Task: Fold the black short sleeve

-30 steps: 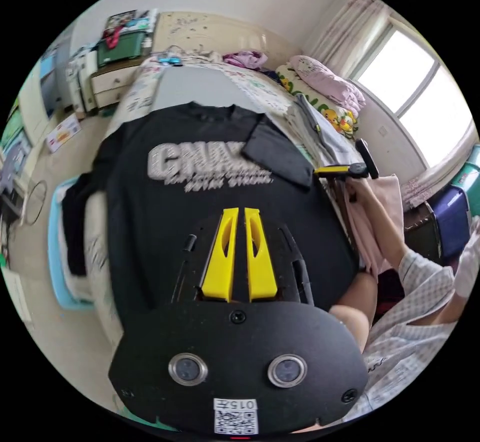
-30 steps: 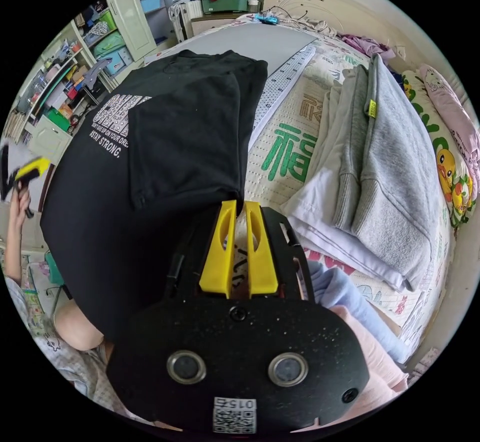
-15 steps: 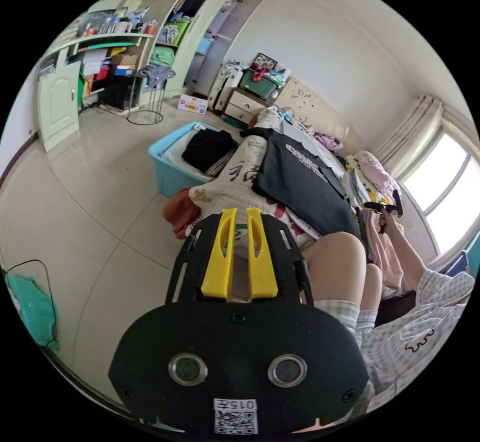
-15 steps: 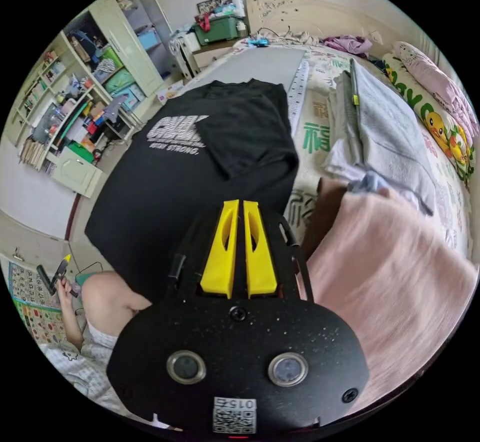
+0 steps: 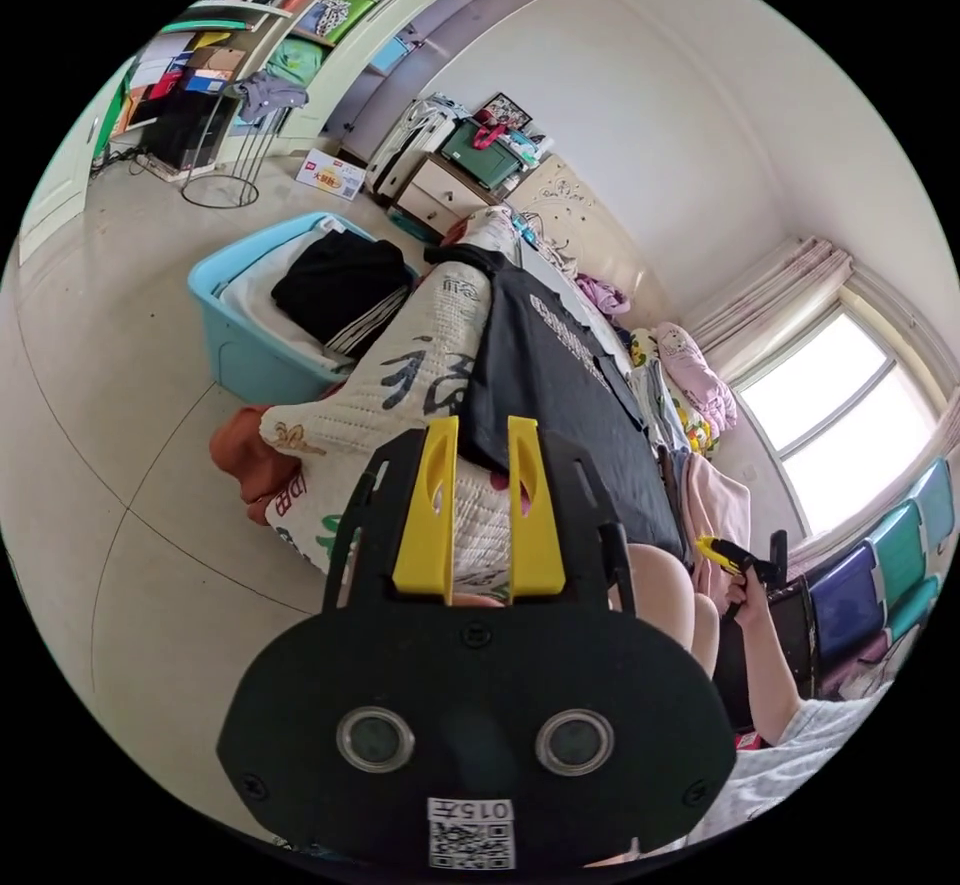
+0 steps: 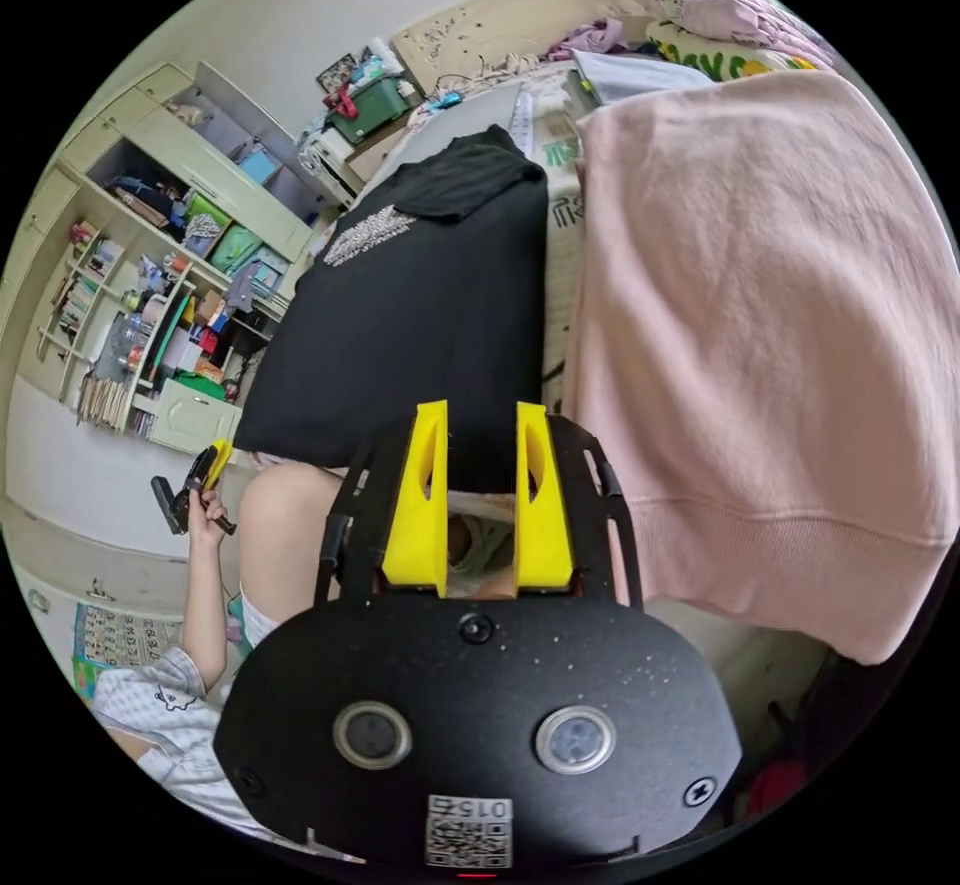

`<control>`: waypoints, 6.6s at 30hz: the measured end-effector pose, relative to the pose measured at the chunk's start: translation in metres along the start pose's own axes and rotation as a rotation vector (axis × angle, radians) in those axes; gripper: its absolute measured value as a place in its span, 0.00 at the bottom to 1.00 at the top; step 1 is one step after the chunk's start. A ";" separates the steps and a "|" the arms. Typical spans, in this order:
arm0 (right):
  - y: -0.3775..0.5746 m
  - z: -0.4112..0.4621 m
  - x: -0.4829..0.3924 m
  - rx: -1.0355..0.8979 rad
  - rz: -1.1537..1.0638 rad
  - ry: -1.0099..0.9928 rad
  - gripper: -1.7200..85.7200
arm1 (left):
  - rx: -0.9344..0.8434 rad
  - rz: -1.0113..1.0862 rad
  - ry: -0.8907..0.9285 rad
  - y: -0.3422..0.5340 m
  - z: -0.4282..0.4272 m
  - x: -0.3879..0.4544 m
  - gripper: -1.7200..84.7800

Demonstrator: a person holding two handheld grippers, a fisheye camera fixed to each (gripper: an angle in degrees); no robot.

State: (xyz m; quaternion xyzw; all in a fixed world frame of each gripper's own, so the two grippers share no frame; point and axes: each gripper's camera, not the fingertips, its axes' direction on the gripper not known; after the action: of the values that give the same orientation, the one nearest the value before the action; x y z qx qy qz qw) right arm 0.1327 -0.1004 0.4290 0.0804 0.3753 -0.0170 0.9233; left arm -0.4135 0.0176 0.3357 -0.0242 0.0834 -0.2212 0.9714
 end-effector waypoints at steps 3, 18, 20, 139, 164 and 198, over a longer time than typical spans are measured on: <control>-0.009 0.025 0.014 -0.042 0.017 0.047 0.12 | -0.038 0.015 -0.038 0.009 0.024 -0.005 0.10; -0.077 0.133 0.023 -0.168 -0.020 0.275 0.10 | -0.051 0.209 -0.233 0.046 0.076 -0.004 0.04; -0.083 0.140 0.033 -0.163 0.007 0.248 0.10 | -0.030 0.223 -0.262 0.055 0.081 -0.002 0.05; 0.322 0.245 0.101 1.355 -0.814 -0.096 0.47 | 0.773 0.845 0.380 0.333 -0.149 0.107 0.41; 0.045 0.270 -0.050 0.752 -0.891 -0.239 0.03 | 0.632 -0.039 0.129 0.015 -0.078 -0.057 0.11; -0.429 0.413 -0.458 0.146 -0.923 0.052 0.08 | 0.055 -0.284 0.410 -0.496 0.235 -0.130 0.01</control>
State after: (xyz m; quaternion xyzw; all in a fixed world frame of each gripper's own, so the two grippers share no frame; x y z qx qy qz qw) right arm 0.0495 -0.6036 0.9803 -0.0301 0.3925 -0.4504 0.8014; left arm -0.6998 -0.3704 0.6288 0.0361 0.2685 -0.3580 0.8935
